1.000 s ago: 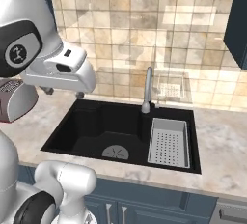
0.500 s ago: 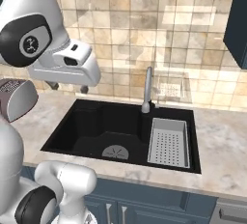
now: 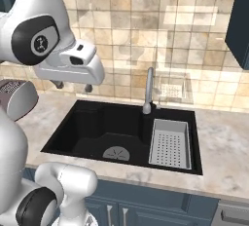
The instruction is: Pick up the dish brush and bar soap from the sink, and place them back in the cabinet, and close the cabinet doors.
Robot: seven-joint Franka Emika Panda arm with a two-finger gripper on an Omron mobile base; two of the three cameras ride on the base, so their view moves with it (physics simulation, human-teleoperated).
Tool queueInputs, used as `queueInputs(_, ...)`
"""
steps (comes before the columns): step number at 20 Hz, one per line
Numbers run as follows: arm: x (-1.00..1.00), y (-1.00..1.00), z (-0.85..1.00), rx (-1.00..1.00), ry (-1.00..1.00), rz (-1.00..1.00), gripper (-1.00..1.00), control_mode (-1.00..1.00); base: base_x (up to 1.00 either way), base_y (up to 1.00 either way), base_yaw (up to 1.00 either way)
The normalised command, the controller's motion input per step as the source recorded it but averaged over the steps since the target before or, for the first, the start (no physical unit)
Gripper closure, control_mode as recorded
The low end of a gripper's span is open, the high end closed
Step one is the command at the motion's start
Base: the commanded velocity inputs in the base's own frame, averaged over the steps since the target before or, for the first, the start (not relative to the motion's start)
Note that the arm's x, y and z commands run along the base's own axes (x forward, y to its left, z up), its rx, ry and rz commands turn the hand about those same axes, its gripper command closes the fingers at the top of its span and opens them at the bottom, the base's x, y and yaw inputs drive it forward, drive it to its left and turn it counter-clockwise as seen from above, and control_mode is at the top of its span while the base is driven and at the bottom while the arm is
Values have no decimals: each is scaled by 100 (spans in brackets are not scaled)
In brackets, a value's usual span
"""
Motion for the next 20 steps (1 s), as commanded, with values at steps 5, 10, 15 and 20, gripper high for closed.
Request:
queueInputs(5,17,0,-15,0,0,0,-100,-100,0,0,0)
queueInputs(10,19,2,-14,0,0,0,-100,-100,0,0,0)
queueInputs(15,15,14,-12,0,0,0,-100,-100,0,0,0)
queueInputs(20,12,8,-17,0,0,0,-100,-100,0,0,0)
